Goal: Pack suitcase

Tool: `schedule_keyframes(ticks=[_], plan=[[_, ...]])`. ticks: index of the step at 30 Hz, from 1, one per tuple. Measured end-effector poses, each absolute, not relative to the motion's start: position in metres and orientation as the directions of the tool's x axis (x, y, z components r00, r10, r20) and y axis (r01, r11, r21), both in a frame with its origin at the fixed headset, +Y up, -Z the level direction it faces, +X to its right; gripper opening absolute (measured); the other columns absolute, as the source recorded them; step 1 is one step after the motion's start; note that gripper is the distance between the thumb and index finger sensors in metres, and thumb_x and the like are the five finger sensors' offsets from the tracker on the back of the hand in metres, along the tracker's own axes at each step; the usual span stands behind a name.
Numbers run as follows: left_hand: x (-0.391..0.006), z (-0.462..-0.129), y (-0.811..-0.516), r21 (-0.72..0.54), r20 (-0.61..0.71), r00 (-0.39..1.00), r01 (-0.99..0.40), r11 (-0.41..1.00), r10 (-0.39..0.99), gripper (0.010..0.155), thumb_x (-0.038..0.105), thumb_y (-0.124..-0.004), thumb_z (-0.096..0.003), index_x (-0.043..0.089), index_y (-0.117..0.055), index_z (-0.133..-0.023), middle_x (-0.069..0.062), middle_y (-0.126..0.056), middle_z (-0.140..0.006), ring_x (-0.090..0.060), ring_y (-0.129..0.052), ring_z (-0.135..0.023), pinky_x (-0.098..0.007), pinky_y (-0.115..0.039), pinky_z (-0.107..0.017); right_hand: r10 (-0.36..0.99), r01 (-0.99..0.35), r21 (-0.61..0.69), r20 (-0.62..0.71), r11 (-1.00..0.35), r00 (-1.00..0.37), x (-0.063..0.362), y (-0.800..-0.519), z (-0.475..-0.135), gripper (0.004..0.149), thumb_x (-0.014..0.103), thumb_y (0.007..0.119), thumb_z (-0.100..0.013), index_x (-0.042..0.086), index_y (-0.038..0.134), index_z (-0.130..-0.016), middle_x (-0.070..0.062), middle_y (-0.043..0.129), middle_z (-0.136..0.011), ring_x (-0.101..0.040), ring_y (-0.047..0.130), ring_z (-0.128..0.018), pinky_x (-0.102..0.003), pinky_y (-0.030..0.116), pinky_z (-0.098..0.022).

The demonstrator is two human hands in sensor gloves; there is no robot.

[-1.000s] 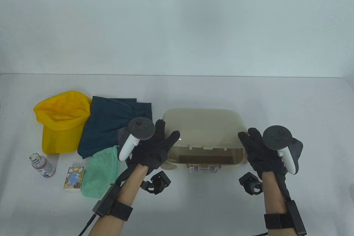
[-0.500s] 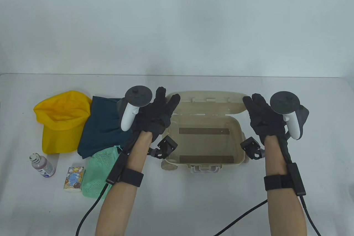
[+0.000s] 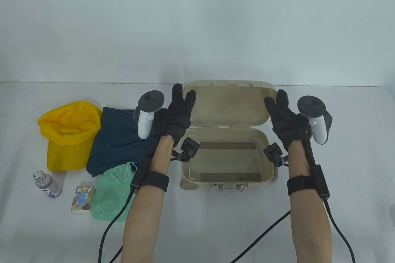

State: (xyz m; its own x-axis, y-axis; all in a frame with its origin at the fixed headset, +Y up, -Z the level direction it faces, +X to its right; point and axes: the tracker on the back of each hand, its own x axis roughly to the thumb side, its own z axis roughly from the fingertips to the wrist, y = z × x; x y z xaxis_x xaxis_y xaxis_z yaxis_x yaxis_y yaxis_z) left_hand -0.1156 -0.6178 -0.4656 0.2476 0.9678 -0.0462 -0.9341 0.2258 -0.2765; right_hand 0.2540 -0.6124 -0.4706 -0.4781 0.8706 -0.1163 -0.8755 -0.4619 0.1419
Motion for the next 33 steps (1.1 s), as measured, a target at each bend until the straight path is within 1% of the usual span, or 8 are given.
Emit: schedule_keyframes(ticks=[9, 14, 16, 20, 23, 25, 29, 33], plan=[[-0.117, -0.465, -0.619, -0.286, -0.052, 0.290, -0.921, 0.264, 0.956, 0.091, 0.068, -0.048, -0.0501, 0.023, 0.004, -0.109, -0.007, -0.001, -0.120, -0.033, -0.010, -0.115, -0.047, -0.030, -0.086, 0.863, -0.867, 0.150, -0.112, -0.474, -0.492, 0.256, -0.609, -0.478, 0.088, 0.068, 0.046, -0.052, 0.014, 0.008, -0.110, -0.014, 0.018, -0.122, -0.055, 0.042, -0.108, -0.063, 0.050, -0.075], [-0.122, -0.441, -0.610, -0.287, 0.037, 0.462, -0.844, 0.452, 0.886, 0.090, 0.068, -0.049, -0.0504, 0.023, 0.001, -0.110, -0.012, 0.001, -0.119, -0.040, -0.009, -0.113, -0.051, -0.031, -0.084, 0.820, -0.815, 0.134, -0.031, -0.563, -0.571, 0.261, -0.593, -0.457, 0.088, 0.069, 0.047, -0.052, 0.015, 0.009, -0.111, -0.013, 0.019, -0.122, -0.055, 0.042, -0.108, -0.063, 0.050, -0.076], [-0.123, -0.426, -0.610, -0.292, 0.078, 0.529, -0.798, 0.527, 0.845, 0.090, 0.067, -0.049, -0.0504, 0.023, 0.000, -0.110, -0.012, 0.000, -0.119, -0.041, -0.009, -0.112, -0.052, -0.031, -0.084, 0.774, -0.766, 0.132, 0.021, -0.629, -0.632, 0.260, -0.585, -0.443, 0.088, 0.068, 0.051, -0.052, 0.016, 0.016, -0.113, -0.013, 0.025, -0.123, -0.053, 0.044, -0.109, -0.064, 0.052, -0.075], [-0.126, -0.387, -0.619, -0.275, 0.147, 0.683, -0.667, 0.693, 0.715, 0.088, 0.066, -0.051, -0.0503, 0.022, -0.005, -0.111, -0.013, -0.006, -0.120, -0.042, -0.013, -0.112, -0.053, -0.034, -0.083, 0.603, -0.583, 0.160, 0.150, -0.797, -0.784, 0.247, -0.574, -0.407, 0.081, 0.062, 0.065, -0.052, 0.017, 0.037, -0.113, -0.013, 0.049, -0.119, -0.047, 0.060, -0.105, -0.063, 0.059, -0.072], [-0.128, -0.358, -0.631, -0.240, 0.187, 0.783, -0.549, 0.800, 0.593, 0.088, 0.066, -0.052, -0.0497, 0.021, -0.009, -0.112, -0.014, -0.011, -0.120, -0.043, -0.019, -0.113, -0.053, -0.039, -0.082, 0.443, -0.408, 0.182, 0.235, -0.894, -0.865, 0.231, -0.581, -0.379, 0.075, 0.058, 0.070, -0.051, 0.018, 0.046, -0.110, -0.011, 0.060, -0.115, -0.043, 0.066, -0.103, -0.062, 0.060, -0.072], [-0.129, -0.343, -0.639, -0.243, 0.200, 0.810, -0.505, 0.829, 0.552, 0.088, 0.066, -0.053, -0.0494, 0.020, -0.011, -0.112, -0.014, -0.013, -0.120, -0.043, -0.021, -0.113, -0.053, -0.040, -0.082, 0.338, -0.290, 0.201, 0.273, -0.936, -0.901, 0.220, -0.592, -0.365, 0.073, 0.056, 0.073, -0.050, 0.019, 0.048, -0.109, -0.010, 0.062, -0.113, -0.041, 0.069, -0.101, -0.062, 0.061, -0.072], [-0.133, -0.316, -0.655, -0.241, 0.223, 0.851, -0.425, 0.872, 0.476, 0.088, 0.065, -0.054, -0.0491, 0.019, -0.013, -0.112, -0.015, -0.014, -0.120, -0.044, -0.022, -0.112, -0.053, -0.040, -0.081, 0.134, -0.046, 0.261, 0.331, -0.964, -0.934, 0.201, -0.629, -0.345, 0.070, 0.052, 0.076, -0.049, 0.021, 0.051, -0.107, -0.007, 0.066, -0.110, -0.037, 0.071, -0.099, -0.060, 0.062, -0.072], [-0.135, -0.299, -0.671, -0.223, 0.244, 0.880, -0.357, 0.907, 0.407, 0.088, 0.065, -0.054, -0.0488, 0.019, -0.014, -0.112, -0.015, -0.014, -0.120, -0.044, -0.022, -0.112, -0.052, -0.039, -0.081, -0.014, 0.116, 0.270, 0.353, -0.956, -0.935, 0.191, -0.666, -0.333, 0.068, 0.048, 0.077, -0.049, 0.022, 0.051, -0.106, -0.005, 0.066, -0.109, -0.035, 0.072, -0.099, -0.058, 0.062, -0.073]])
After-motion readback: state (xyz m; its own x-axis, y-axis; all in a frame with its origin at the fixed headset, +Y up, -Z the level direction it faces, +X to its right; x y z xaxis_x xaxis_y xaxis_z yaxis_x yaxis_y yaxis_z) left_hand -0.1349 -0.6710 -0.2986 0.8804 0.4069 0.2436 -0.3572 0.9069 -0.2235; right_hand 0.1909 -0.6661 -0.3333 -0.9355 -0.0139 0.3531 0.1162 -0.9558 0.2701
